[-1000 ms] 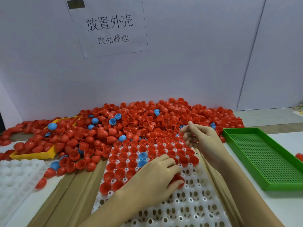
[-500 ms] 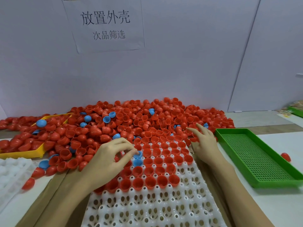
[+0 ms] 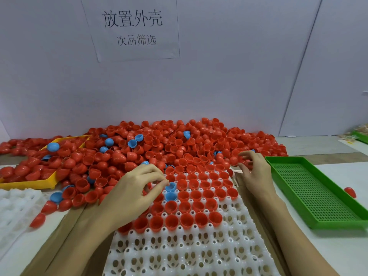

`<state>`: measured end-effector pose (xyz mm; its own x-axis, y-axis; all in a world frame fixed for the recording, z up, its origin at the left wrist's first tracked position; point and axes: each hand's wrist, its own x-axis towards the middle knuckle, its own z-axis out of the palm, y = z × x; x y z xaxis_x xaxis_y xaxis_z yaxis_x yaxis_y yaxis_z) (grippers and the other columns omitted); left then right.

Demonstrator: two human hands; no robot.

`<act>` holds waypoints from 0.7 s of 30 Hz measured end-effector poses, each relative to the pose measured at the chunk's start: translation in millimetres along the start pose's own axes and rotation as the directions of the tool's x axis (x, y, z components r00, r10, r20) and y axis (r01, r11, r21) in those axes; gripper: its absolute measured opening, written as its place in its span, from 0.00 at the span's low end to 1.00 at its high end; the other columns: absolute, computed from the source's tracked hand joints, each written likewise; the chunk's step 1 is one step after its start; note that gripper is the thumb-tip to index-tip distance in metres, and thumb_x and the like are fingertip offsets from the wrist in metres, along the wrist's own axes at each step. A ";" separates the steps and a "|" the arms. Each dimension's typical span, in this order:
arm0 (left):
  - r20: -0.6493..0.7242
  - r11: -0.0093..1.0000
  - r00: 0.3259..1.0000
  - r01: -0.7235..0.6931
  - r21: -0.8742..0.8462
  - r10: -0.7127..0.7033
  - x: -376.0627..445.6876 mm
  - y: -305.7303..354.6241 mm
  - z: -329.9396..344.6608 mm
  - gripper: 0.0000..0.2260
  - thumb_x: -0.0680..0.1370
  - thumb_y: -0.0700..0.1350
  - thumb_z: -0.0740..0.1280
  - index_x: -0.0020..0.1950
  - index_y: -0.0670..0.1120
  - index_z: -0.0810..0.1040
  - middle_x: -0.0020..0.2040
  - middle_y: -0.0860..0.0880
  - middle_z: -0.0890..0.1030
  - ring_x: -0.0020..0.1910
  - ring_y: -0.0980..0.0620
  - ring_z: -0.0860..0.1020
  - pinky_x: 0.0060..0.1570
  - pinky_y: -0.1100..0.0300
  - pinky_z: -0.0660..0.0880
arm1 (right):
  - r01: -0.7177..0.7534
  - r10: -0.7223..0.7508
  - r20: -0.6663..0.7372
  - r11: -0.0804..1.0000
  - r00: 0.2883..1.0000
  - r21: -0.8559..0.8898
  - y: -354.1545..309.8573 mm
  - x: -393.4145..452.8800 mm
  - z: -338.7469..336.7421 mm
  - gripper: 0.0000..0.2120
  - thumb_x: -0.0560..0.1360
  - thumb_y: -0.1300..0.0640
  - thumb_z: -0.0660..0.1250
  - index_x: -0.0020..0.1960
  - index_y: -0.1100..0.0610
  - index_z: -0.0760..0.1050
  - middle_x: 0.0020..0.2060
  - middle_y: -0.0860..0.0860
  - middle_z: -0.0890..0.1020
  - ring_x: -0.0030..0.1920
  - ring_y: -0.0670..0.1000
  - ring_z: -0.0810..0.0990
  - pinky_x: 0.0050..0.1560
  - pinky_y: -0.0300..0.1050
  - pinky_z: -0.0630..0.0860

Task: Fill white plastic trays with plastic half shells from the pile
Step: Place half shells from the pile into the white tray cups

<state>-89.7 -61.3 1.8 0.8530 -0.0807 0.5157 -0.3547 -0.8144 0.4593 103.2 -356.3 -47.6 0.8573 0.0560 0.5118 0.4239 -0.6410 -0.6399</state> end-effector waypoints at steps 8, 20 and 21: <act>-0.032 0.989 0.998 0.044 -0.144 -0.049 1.0 3.8 6.8 0.09 0.81 0.48 0.69 0.60 0.58 0.82 0.57 0.61 0.79 0.57 0.56 0.81 0.52 0.63 0.79 | -0.403 0.105 0.426 0.582 0.899 0.706 -47.8 -12.1 -16.1 0.10 0.79 0.56 0.72 0.59 0.56 0.85 0.58 0.56 0.87 0.59 0.53 0.86 0.61 0.45 0.82; 0.011 0.843 0.991 0.116 -0.525 -0.130 -0.8 37.4 26.3 0.21 0.77 0.51 0.74 0.69 0.62 0.76 0.66 0.57 0.80 0.63 0.56 0.81 0.58 0.62 0.79 | -0.711 -0.349 0.823 0.419 0.448 0.564 -94.7 -36.6 -15.4 0.17 0.84 0.59 0.66 0.69 0.68 0.76 0.60 0.63 0.83 0.54 0.53 0.87 0.57 0.40 0.82; -0.020 0.836 0.985 0.133 -0.532 -0.170 -1.1 38.0 26.4 0.19 0.76 0.51 0.75 0.66 0.60 0.79 0.61 0.56 0.83 0.60 0.55 0.82 0.58 0.61 0.80 | -0.716 -0.343 0.832 0.428 0.436 0.552 -94.7 -36.6 -16.1 0.17 0.84 0.59 0.67 0.69 0.69 0.76 0.60 0.63 0.83 0.54 0.53 0.87 0.57 0.40 0.82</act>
<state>-94.0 -107.3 -0.4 0.8928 0.0706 0.4449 -0.3868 -0.3862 0.8374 27.0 -309.9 3.5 0.4716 0.8812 -0.0336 -0.2709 0.1085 -0.9565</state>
